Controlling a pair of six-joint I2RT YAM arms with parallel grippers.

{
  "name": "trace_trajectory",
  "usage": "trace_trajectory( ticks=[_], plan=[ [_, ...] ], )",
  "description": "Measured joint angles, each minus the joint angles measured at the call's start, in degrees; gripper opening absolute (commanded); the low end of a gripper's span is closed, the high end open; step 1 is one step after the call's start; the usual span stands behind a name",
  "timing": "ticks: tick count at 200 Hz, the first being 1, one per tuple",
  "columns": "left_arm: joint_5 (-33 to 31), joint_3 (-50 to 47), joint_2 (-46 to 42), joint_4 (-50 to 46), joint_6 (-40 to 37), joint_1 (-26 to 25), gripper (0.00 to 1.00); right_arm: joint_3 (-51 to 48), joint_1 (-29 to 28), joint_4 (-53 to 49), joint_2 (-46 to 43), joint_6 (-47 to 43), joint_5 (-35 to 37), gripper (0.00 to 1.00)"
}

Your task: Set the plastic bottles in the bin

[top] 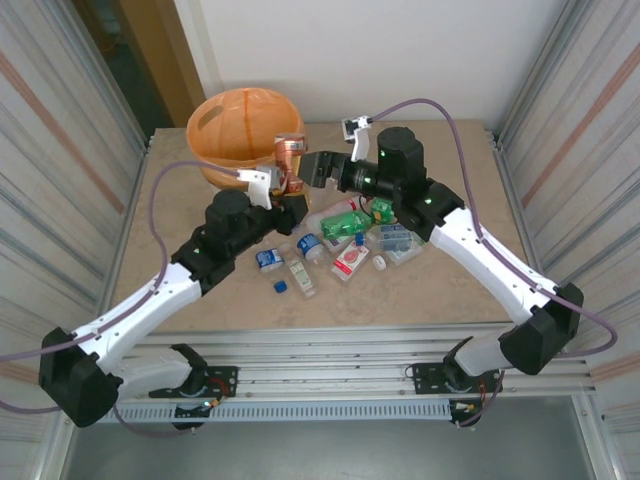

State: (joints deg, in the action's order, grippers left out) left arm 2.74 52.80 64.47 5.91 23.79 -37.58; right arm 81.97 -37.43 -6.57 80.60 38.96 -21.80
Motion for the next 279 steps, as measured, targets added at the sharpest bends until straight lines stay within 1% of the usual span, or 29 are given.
trace_trajectory(
  ticks=[39,67,92,115,135,183,215,237,279],
  plan=[
    [-1.0,4.8,-0.1,-6.9,-1.5,4.6,0.00,-3.3,2.0,-1.2,-4.6,-1.0,2.4,0.98],
    [-0.9,11.4,0.3,-11.9,-2.9,9.7,0.00,-5.0,3.0,-3.7,-8.3,-2.1,6.0,0.98],
    [0.4,17.9,2.8,-15.2,-3.5,15.3,0.00,-6.4,3.4,-7.0,-11.1,-2.7,10.6,0.98],
    [2.2,23.6,7.5,-18.7,-4.4,19.8,0.00,-7.3,4.4,-10.9,-12.7,-3.2,15.2,0.98],
    [3.7,28.8,12.7,-22.3,-5.4,22.1,0.01,-8.9,5.8,-14.2,-13.9,-3.2,18.8,0.98],
    [4.3,44.5,26.5,-33.0,-9.6,23.1,0.05,-12.6,10.1,-22.6,-16.5,-2.5,25.0,0.98],
    [4.1,53.0,33.8,-39.5,-11.9,23.1,0.13,-16.2,14.4,-27.5,-19.0,-0.4,26.8,0.98],
    [3.4,56.3,37.2,-43.0,-13.2,23.1,0.21,-20.3,17.0,-29.9,-21.0,1.2,26.9,0.98],
    [1.4,57.0,39.0,-46.8,-15.1,23.1,0.48,-25.5,20.6,-32.3,-22.3,3.1,26.5,0.98]
  ],
)
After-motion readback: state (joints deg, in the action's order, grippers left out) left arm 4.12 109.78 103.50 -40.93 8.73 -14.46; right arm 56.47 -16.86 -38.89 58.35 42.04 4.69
